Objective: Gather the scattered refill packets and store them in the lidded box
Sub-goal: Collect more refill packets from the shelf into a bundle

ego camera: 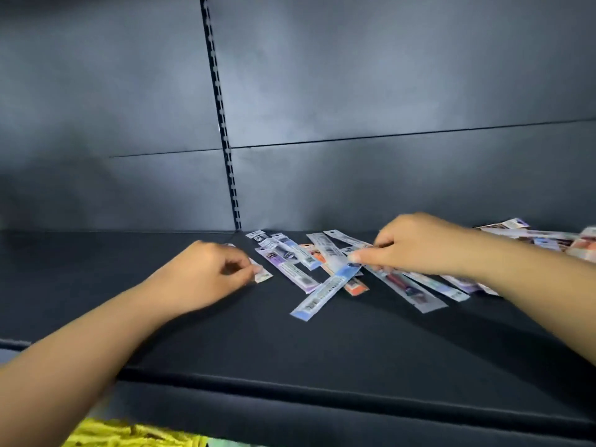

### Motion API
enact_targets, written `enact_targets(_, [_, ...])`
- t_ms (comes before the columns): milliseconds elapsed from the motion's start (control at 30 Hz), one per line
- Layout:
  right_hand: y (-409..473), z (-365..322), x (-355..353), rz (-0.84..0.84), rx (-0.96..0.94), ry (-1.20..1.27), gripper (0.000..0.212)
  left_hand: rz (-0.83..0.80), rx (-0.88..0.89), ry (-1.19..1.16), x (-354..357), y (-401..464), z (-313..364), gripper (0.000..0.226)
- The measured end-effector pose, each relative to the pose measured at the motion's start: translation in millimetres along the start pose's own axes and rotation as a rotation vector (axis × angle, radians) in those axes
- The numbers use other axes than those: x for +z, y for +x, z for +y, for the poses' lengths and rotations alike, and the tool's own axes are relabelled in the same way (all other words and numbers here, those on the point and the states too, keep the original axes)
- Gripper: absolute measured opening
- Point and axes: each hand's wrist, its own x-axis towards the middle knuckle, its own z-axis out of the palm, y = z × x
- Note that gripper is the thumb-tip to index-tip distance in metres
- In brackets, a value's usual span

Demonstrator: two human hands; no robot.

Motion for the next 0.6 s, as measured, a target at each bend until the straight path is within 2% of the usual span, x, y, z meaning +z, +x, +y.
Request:
enact_targets(167, [29, -29, 30, -0.159, 0.296, -0.179, 0.061, -0.176, 0.153, 0.095, 1, 44, -46, 0.029])
enact_targets(300, [53, -46, 41, -0.226, 0.408, -0.154, 0.051, -0.52, 0.117, 0.157, 12, 76, -75, 0.039])
enact_targets(367, [64, -48, 42, -0.223, 0.468, -0.076, 0.048, -0.616, 0.136, 0.169, 22, 83, -84, 0.052])
enact_targets(433, [70, -51, 40, -0.171, 0.501, -0.049, 0.048, -0.618, 0.17, 0.061, 31, 84, -86, 0.06])
enact_targets(500, [74, -56, 37, -0.106, 0.502, -0.012, 0.045, -0.605, 0.212, -0.082, 35, 82, -82, 0.057])
enact_targets(600, [85, -70, 36, -0.001, 0.471, 0.212, 0.047, -0.538, 0.227, -0.181, 37, 81, -84, 0.052])
